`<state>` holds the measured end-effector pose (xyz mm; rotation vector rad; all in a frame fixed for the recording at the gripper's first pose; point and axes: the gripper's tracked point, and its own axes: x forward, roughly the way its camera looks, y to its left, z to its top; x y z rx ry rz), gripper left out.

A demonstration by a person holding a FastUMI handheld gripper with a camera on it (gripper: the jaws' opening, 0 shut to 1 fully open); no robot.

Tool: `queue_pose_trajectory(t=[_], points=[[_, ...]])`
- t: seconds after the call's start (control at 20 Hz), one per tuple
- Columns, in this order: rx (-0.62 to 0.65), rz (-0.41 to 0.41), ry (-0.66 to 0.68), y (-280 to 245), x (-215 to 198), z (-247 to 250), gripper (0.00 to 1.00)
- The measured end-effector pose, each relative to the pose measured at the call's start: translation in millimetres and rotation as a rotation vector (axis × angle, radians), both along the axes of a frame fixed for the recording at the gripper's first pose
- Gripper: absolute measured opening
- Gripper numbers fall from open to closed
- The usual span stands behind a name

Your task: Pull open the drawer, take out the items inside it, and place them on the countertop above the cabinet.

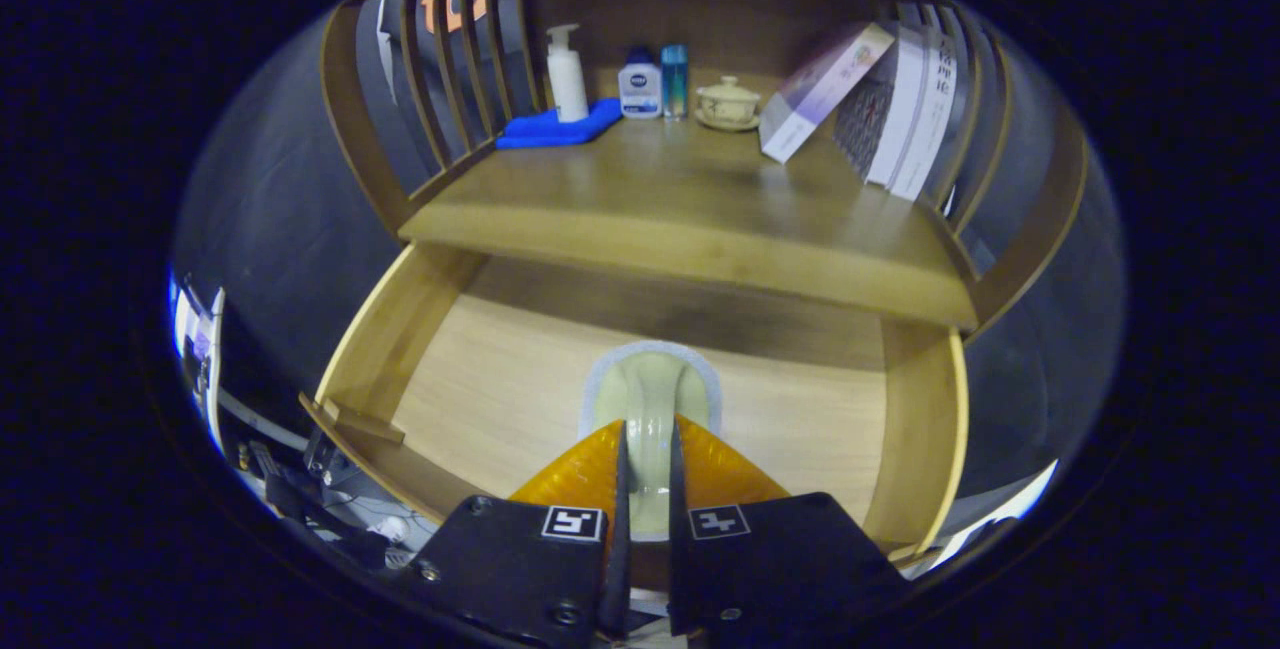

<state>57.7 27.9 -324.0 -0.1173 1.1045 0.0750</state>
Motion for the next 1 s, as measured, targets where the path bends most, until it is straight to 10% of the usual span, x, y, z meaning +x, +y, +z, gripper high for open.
queue_pose_trajectory(t=[1.0], points=[[-0.054, -0.066, -0.118, -19.0, 166.0, 39.5, 0.18]])
